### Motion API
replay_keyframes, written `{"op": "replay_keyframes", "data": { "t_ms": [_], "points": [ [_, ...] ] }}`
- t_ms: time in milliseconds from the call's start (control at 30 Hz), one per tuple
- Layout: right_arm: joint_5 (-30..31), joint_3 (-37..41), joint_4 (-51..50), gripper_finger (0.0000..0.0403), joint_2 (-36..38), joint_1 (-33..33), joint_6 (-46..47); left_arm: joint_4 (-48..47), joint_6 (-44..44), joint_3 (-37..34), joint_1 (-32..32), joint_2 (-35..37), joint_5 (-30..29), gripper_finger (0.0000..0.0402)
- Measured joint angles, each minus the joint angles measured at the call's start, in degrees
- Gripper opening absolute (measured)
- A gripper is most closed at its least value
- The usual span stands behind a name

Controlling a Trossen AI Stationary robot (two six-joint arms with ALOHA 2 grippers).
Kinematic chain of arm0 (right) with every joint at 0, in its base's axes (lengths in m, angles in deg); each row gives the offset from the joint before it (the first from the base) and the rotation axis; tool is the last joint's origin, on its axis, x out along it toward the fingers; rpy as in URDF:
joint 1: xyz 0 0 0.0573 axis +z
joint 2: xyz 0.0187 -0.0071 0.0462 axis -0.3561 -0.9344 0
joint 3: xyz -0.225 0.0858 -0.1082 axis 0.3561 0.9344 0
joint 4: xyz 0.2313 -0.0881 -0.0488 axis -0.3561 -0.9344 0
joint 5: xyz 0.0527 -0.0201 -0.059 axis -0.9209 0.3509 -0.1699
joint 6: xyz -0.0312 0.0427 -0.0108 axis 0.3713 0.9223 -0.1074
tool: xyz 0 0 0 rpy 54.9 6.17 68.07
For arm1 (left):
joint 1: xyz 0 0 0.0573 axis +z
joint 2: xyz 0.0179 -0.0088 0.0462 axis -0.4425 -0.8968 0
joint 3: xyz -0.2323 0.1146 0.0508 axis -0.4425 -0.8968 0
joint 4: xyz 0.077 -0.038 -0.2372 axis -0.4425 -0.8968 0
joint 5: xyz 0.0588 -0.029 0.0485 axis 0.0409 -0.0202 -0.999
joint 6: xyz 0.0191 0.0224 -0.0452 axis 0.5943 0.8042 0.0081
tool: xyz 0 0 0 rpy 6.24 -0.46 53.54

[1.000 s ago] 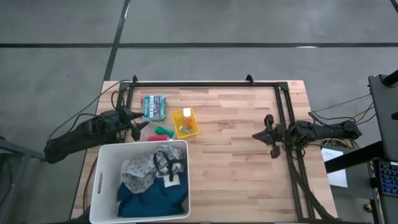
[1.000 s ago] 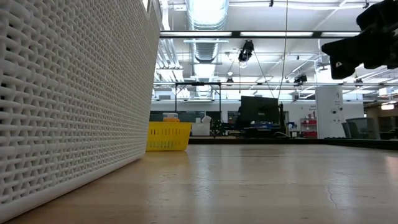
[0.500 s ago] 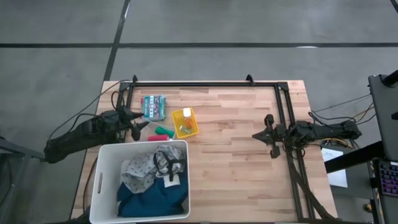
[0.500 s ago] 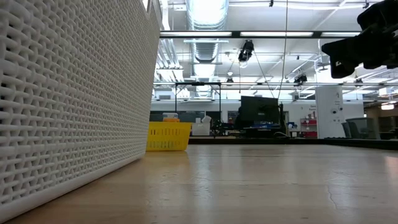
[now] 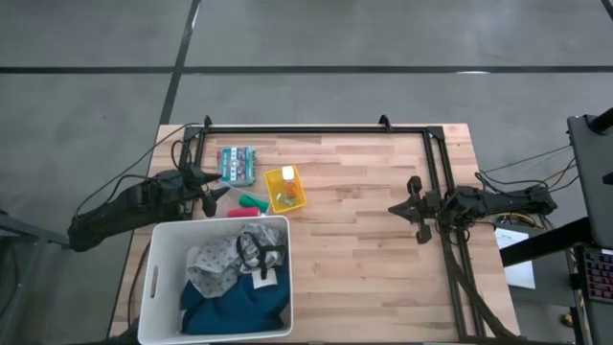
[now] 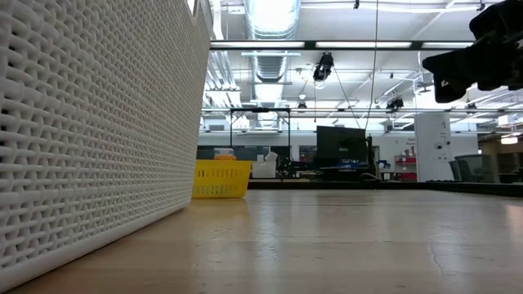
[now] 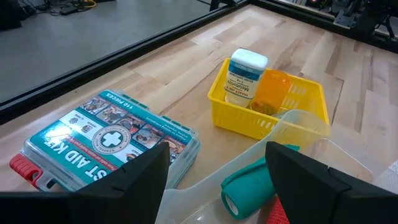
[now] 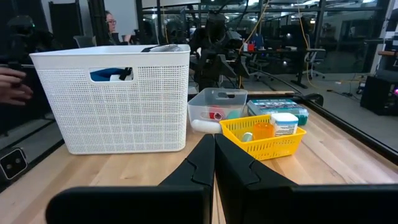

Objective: Pick & place medical supplies in basket/bin
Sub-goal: Return to Home Position

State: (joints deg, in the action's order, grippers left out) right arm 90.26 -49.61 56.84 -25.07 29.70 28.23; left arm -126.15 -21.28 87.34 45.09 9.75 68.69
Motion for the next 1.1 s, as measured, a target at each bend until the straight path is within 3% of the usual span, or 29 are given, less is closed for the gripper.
{"op": "replay_keyframes", "data": {
  "t_ms": [333,500,700,1100],
  "points": [
    [0.00,-0.02,0.00,0.0008,0.00,0.00,0.00,0.63,-0.01,-0.02,0.00,0.00,0.01,0.0271],
    [0.00,-0.02,0.00,0.0008,0.00,0.00,0.00,4.24,-0.07,-0.01,-0.04,0.00,5.03,0.0271],
    [-0.02,-0.02,0.00,0.0008,-0.02,0.00,0.00,6.36,-2.72,0.09,-0.04,0.02,6.08,0.0274],
    [-0.02,-0.02,0.00,0.0008,-0.02,0.01,0.00,17.94,10.90,-0.01,-0.04,0.02,6.64,0.0314]
  ]
}}
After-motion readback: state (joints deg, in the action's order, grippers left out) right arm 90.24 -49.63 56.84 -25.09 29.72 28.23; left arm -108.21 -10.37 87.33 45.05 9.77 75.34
